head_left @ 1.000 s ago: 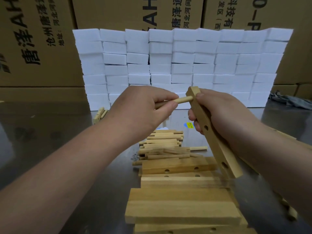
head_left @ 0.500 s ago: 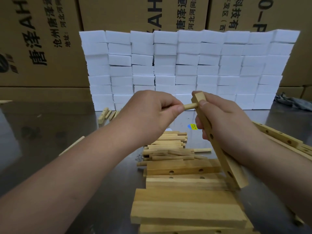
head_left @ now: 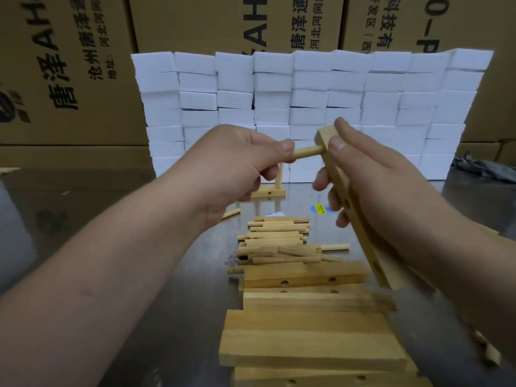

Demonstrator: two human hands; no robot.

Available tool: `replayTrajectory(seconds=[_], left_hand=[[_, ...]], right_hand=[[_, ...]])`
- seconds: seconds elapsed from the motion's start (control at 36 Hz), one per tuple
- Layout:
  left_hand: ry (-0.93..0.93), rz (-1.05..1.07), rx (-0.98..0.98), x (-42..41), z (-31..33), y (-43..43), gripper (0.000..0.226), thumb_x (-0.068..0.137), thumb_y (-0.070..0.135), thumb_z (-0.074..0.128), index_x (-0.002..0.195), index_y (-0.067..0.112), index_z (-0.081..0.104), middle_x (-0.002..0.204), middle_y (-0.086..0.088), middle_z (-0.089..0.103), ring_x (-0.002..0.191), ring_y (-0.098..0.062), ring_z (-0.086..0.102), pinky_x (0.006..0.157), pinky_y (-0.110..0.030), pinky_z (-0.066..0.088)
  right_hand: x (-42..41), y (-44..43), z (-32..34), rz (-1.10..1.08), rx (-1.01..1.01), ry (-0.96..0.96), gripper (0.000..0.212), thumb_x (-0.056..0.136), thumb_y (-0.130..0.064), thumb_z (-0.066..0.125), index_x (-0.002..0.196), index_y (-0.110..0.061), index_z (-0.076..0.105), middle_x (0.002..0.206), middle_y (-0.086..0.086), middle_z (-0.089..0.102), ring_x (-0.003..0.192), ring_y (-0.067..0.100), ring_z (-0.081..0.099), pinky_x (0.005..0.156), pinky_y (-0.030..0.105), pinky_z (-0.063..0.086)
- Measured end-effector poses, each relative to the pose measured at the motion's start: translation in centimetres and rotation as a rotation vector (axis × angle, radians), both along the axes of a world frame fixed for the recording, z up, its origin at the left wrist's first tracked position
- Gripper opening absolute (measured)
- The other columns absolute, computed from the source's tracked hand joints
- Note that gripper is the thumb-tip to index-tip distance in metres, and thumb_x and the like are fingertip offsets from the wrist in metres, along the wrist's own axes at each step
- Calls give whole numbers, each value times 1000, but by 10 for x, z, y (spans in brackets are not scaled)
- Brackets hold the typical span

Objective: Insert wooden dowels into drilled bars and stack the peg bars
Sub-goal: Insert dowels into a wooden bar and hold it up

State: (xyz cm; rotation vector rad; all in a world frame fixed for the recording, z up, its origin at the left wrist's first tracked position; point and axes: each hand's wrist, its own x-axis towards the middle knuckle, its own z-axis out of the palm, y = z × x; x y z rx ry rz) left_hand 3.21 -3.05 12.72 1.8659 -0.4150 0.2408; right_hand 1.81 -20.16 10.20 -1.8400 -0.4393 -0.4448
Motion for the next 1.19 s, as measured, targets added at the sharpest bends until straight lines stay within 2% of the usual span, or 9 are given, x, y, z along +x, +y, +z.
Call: replayTrajectory(seconds=[0.06,0.14,0.28,0.39,0.53,0.64,0.78,1.0,1.19], left_hand=[[-18,85,-46,4,0,4,20,86,31,62,73,18,71,48,10,52,35,-6,34,38,-14,30],[27,162,-150,11,0,11,19,87,30,61,79,15,68,52,8,62,36,-7,38,39,-16,34],[199,246,-170,25,-4,14,27,92,30,43,90,10,62,68,-3,72,38,-14,48,52,-25,42],[89,213,367,30,-24,10,17,89,29,55,84,26,71,88,11,68,70,-6,58,64,-19,40],[27,0,949,34,-60,-6,33,90,42,50,123,44,52,139,14,43,121,-10,44,87,-23,30],[33,6,1045,40,-75,-9,34,90,44,49,123,36,56,124,12,57,108,-8,51,81,-21,36],[-50,33,992,41,-76,-12,17,86,43,57,97,34,67,75,22,49,72,2,47,54,-14,31],[-144,144,458,31,-45,-3,17,84,27,55,68,30,59,67,6,61,44,-1,50,35,-11,33],[-177,145,86,22,-39,-9,21,88,17,52,69,25,58,59,15,63,49,-3,48,39,-13,37]], right_hand=[[2,0,0,10,11,127,56,91,-47,47,143,-32,32,72,-10,69,53,6,59,46,21,46],[7,-2,-3,-37,-122,196,23,93,-37,45,104,-24,61,69,-8,68,48,6,56,42,20,43],[19,-7,-7,-142,-69,207,28,97,-31,43,77,-19,59,46,-12,57,36,4,46,37,15,35],[29,-12,-7,-174,146,268,23,96,-29,44,85,-16,60,55,-6,59,41,11,45,45,24,37],[30,-9,-10,-144,184,287,20,96,-29,44,84,-19,58,52,-8,58,39,10,45,44,24,38],[30,-6,-14,-121,166,289,26,95,-31,45,78,-17,59,58,-2,60,46,17,46,51,29,38],[30,-6,-16,-92,192,286,23,96,-29,44,83,-18,59,56,-6,61,43,13,48,46,26,39],[43,-16,-11,-187,423,251,20,98,-22,41,83,-18,55,55,-5,62,49,10,58,54,27,50],[49,-21,-9,-194,545,253,20,97,-19,41,84,-15,56,64,-1,69,74,16,68,72,30,55]])
